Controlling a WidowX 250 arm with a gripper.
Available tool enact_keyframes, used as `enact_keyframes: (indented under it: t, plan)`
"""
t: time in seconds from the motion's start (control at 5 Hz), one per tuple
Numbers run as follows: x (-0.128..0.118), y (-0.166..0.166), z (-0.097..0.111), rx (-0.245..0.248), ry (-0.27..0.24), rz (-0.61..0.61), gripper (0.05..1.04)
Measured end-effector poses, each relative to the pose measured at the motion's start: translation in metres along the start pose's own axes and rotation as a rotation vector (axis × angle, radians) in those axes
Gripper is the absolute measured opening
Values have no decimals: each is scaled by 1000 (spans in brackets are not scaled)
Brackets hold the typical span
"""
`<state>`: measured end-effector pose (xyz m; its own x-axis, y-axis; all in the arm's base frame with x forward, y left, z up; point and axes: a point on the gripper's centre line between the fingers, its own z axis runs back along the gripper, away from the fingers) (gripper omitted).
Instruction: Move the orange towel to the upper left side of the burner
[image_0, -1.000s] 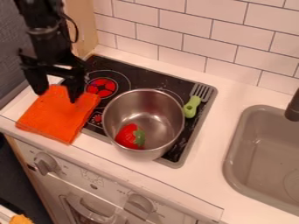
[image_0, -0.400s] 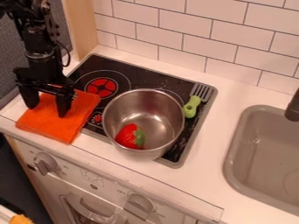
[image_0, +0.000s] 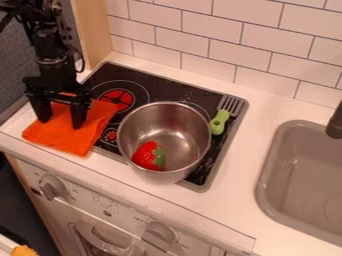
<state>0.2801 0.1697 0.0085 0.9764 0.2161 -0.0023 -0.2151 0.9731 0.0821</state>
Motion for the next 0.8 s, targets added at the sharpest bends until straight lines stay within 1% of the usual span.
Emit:
enact_keyframes:
  t: [0.2, 0.4, 0.6, 0.8]
  plan:
    - [42, -17, 1, -27, -19, -24, 1000]
    - [81, -34, 5, -64, -56, -30, 1001]
    - [109, -58, 8, -88, -83, -81, 1000]
    - [117, -69, 9, -90, -84, -98, 1000]
